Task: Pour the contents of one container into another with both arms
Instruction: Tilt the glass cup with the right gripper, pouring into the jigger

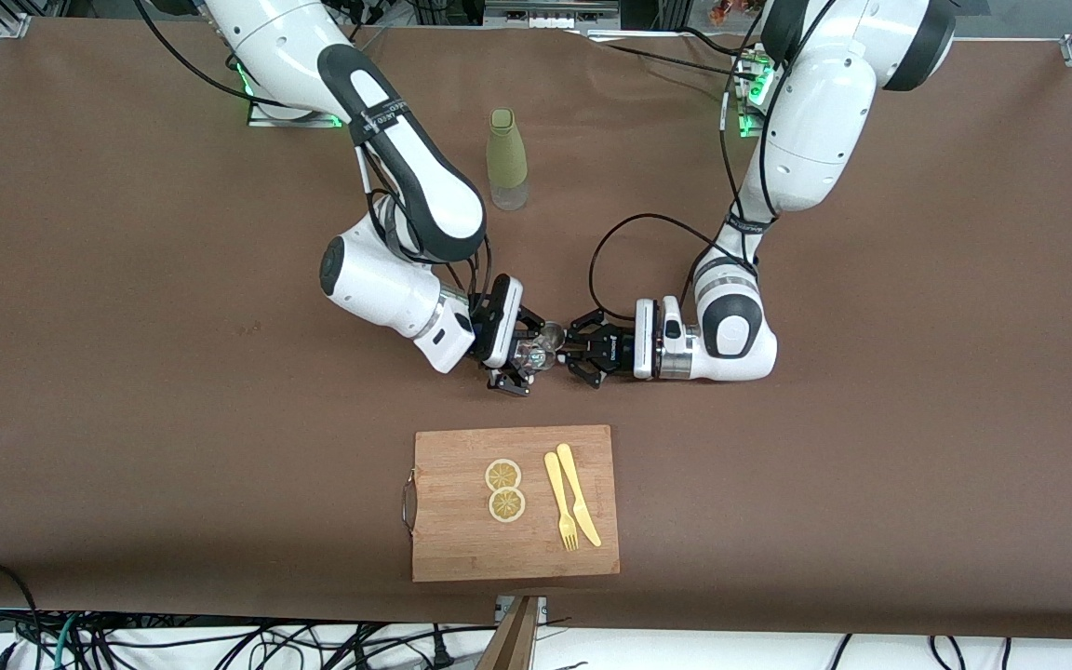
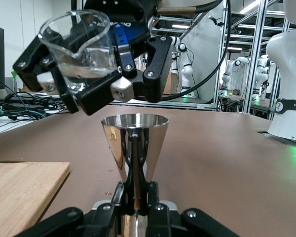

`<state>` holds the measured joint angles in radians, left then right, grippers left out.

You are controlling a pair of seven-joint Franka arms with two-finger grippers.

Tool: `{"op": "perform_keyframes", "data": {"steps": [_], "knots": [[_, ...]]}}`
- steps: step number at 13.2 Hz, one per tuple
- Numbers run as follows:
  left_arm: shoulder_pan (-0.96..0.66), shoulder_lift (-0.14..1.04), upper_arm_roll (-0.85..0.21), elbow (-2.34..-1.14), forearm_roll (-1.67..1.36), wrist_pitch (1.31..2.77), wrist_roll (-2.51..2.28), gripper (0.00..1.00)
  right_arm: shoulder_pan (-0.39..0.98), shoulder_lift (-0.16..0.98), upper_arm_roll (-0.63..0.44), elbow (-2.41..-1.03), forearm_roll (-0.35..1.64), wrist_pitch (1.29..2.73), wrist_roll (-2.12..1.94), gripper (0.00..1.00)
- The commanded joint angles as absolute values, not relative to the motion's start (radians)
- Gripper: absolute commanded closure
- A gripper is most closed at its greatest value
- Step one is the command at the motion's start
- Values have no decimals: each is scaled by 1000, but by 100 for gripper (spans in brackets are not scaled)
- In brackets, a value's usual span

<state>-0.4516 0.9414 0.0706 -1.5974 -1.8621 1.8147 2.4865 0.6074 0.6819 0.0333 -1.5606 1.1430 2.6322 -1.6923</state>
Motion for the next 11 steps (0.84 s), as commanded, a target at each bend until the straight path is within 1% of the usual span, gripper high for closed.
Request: {"op": "perform_keyframes", "data": {"steps": [1, 5, 11], "knots": [[-456, 954, 61, -1574, -1896, 1850, 2522, 100, 615, 589, 26, -1670, 1132, 2663, -1730, 100], [-457, 956, 61, -1574, -1896, 1850, 2522, 100, 617, 554, 26, -1738, 1077, 2709, -1753, 100], [-460, 957, 49, -1574, -1898, 1868, 2522, 100, 643, 554, 26, -1740, 1023, 2764, -1753, 100]]}}
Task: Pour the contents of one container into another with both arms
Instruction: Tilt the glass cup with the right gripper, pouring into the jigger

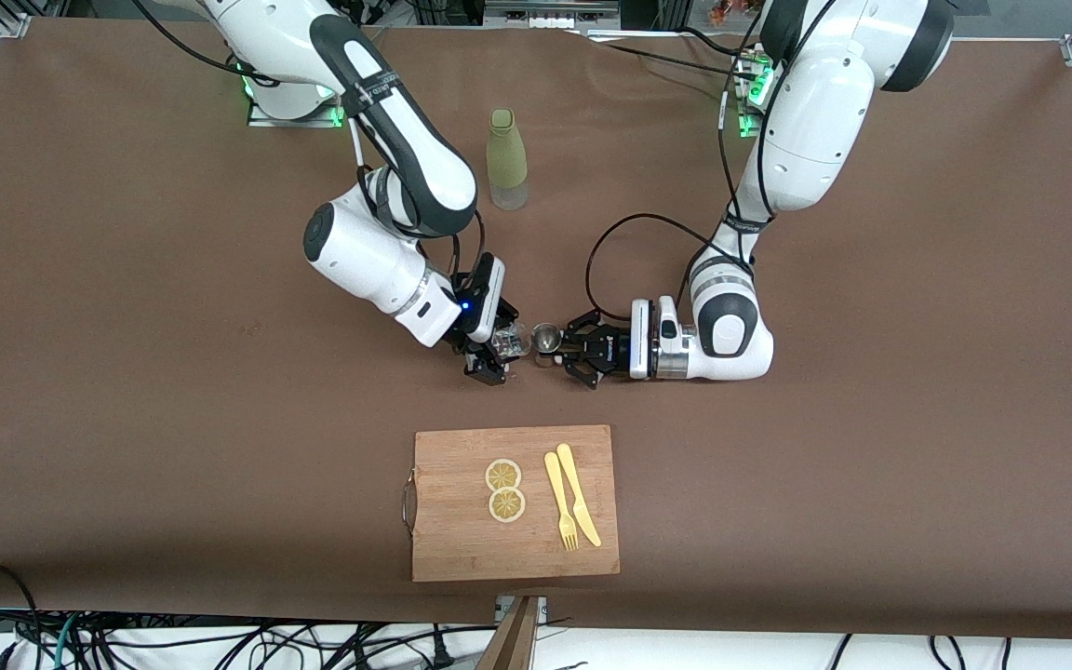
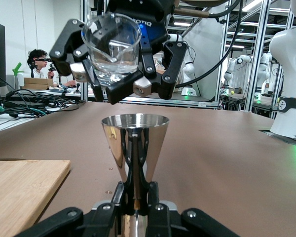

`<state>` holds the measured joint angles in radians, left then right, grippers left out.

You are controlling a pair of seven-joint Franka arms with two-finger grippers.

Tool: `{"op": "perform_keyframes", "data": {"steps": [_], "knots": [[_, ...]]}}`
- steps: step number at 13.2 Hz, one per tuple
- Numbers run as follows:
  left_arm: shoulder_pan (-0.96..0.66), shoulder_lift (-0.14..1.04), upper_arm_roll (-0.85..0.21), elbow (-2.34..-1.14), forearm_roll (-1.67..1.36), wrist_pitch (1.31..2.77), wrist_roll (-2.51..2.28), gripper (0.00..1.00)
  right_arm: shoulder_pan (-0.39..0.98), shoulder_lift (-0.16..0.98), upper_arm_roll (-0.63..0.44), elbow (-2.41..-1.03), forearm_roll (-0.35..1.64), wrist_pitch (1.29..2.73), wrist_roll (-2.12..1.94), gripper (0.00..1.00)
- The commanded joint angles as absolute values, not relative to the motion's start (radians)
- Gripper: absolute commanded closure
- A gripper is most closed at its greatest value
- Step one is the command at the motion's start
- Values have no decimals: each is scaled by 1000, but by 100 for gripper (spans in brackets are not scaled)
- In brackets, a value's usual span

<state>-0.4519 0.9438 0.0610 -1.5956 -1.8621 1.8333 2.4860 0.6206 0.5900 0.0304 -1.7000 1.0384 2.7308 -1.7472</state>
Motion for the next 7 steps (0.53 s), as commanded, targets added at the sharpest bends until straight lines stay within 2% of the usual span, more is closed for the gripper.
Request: {"op": "perform_keyframes", "data": {"steps": [1, 7], "knots": [[-460, 959, 48, -1574, -1898, 1873, 2522, 100, 646, 555, 26, -1738, 1017, 2767, -1753, 100], [-460, 959, 32, -1572, -1905, 1902, 2522, 100, 647, 560, 25, -1740, 921, 2778, -1753, 100]]}}
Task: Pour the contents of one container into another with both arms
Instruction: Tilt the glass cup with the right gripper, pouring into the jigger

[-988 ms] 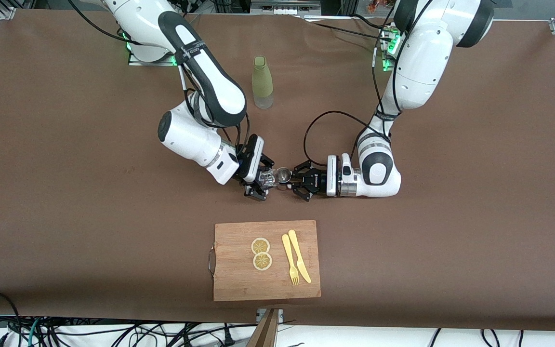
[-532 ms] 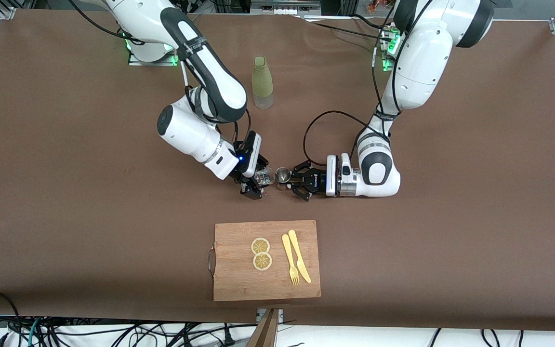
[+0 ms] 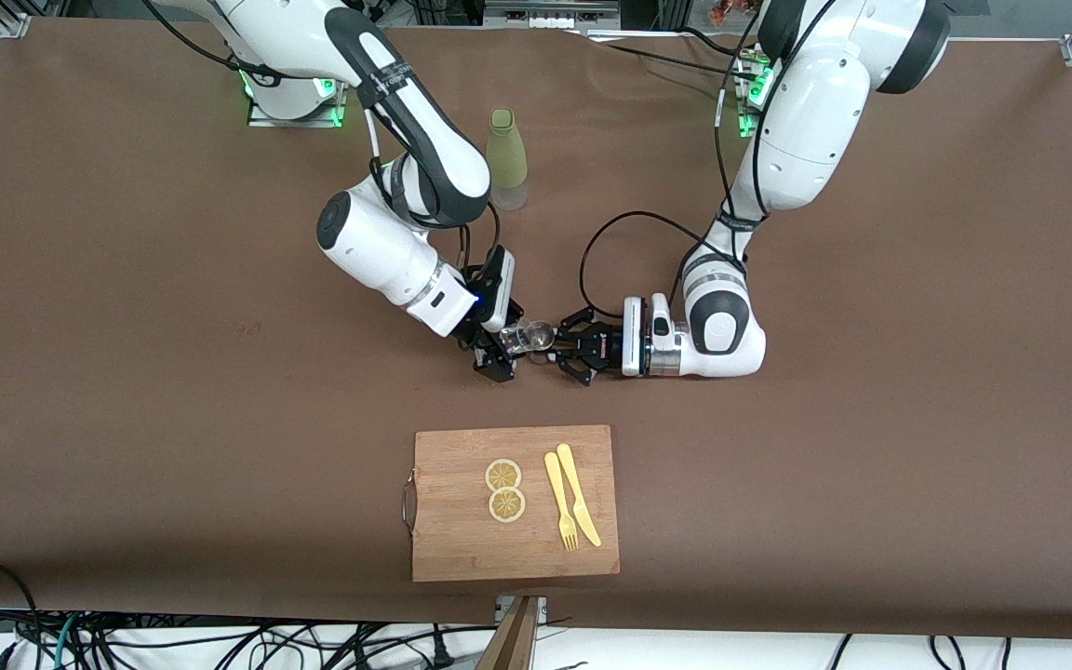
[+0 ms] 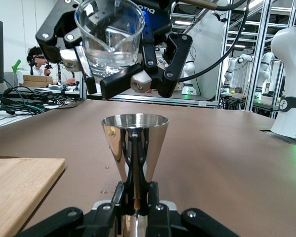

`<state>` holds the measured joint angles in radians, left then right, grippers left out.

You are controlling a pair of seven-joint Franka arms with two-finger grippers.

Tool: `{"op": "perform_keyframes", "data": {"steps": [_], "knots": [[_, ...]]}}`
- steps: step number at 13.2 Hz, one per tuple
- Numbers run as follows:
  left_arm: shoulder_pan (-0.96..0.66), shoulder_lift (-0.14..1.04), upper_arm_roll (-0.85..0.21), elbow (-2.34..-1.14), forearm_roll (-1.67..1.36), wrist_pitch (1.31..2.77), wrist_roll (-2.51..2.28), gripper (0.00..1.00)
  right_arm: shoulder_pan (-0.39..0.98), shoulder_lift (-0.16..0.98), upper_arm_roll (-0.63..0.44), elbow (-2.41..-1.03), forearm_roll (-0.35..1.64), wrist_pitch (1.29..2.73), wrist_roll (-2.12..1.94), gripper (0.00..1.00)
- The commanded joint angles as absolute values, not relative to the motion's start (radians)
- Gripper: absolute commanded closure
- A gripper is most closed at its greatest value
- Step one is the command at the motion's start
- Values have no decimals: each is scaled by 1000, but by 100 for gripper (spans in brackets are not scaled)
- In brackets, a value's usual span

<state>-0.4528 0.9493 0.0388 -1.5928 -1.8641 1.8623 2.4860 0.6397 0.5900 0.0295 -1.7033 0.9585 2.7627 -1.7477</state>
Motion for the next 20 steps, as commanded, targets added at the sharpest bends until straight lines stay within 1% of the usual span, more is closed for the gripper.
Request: {"op": "perform_keyframes", "data": {"steps": [1, 7, 11, 20], "knots": [[-460, 960, 32, -1572, -1905, 1904, 2522, 100, 647, 560, 25, -1741, 907, 2784, -1753, 100], [-462, 959, 32, -1566, -1905, 1931, 2522, 100, 658, 566, 23, -1761, 832, 2844, -1755, 100], [-468, 959, 31, -1565, -1907, 1933, 2522, 100, 661, 568, 18, -1761, 767, 2853, -1752, 100], [-469, 959, 20, -1565, -1913, 1934, 2520, 100, 661, 568, 18, -1766, 747, 2856, -1743, 100]]}}
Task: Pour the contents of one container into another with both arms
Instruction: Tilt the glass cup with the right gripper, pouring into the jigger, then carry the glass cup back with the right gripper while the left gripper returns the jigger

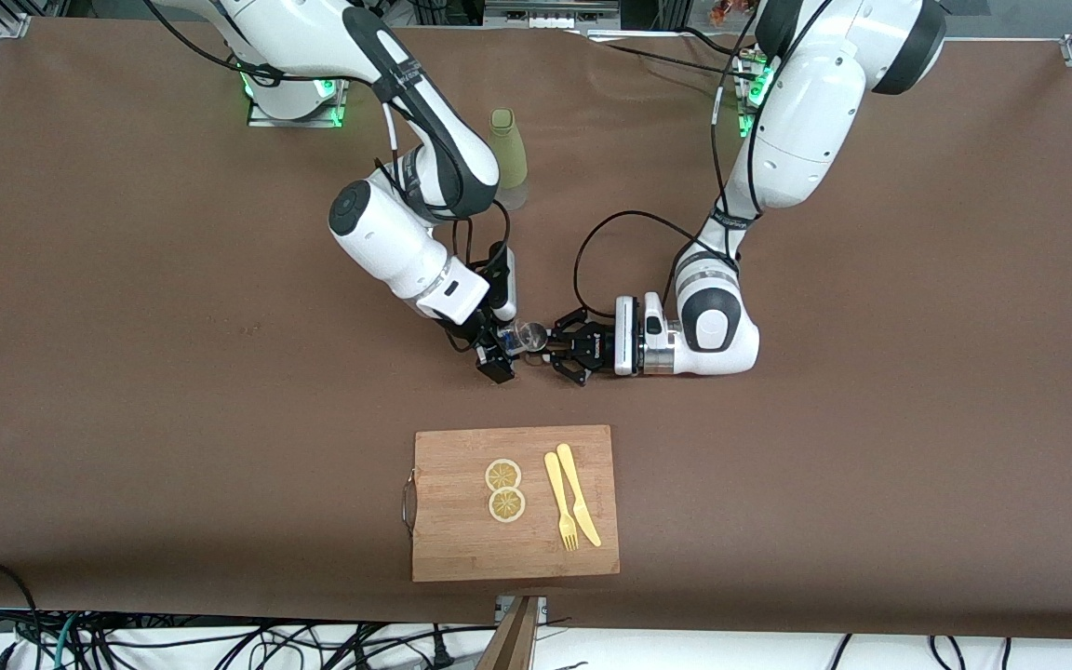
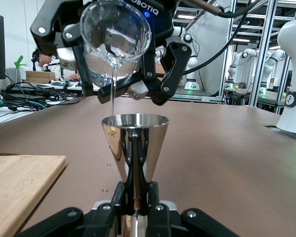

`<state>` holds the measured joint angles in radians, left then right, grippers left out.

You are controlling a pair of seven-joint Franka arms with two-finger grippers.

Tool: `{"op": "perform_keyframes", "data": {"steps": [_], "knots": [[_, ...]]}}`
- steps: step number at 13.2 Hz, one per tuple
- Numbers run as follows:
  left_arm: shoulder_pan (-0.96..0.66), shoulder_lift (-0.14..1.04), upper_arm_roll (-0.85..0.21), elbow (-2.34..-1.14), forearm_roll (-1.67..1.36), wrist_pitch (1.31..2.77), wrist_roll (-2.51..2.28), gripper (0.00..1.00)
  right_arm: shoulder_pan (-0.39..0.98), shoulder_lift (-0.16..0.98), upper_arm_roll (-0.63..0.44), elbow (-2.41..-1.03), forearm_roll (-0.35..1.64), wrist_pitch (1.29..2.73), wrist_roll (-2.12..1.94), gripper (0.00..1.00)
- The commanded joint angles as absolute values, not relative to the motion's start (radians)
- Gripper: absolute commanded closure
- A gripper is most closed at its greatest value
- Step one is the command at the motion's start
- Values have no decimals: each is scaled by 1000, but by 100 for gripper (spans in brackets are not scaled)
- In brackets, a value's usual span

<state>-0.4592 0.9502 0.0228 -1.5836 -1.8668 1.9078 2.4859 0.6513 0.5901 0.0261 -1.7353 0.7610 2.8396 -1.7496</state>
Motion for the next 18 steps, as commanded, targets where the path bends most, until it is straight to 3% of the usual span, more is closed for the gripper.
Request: {"op": "perform_keyframes", "data": {"steps": [1, 7, 18], "knots": [[-469, 959, 20, -1565, -1913, 1934, 2520, 100, 660, 568, 18, -1766, 747, 2855, -1737, 100], [-469, 959, 20, -1565, -1913, 1934, 2520, 100, 653, 554, 18, -1787, 761, 2807, -1623, 100], [-404, 940, 23, -1580, -1881, 1895, 2563, 100, 494, 445, 17, -1778, 937, 2465, -1632, 100]]}}
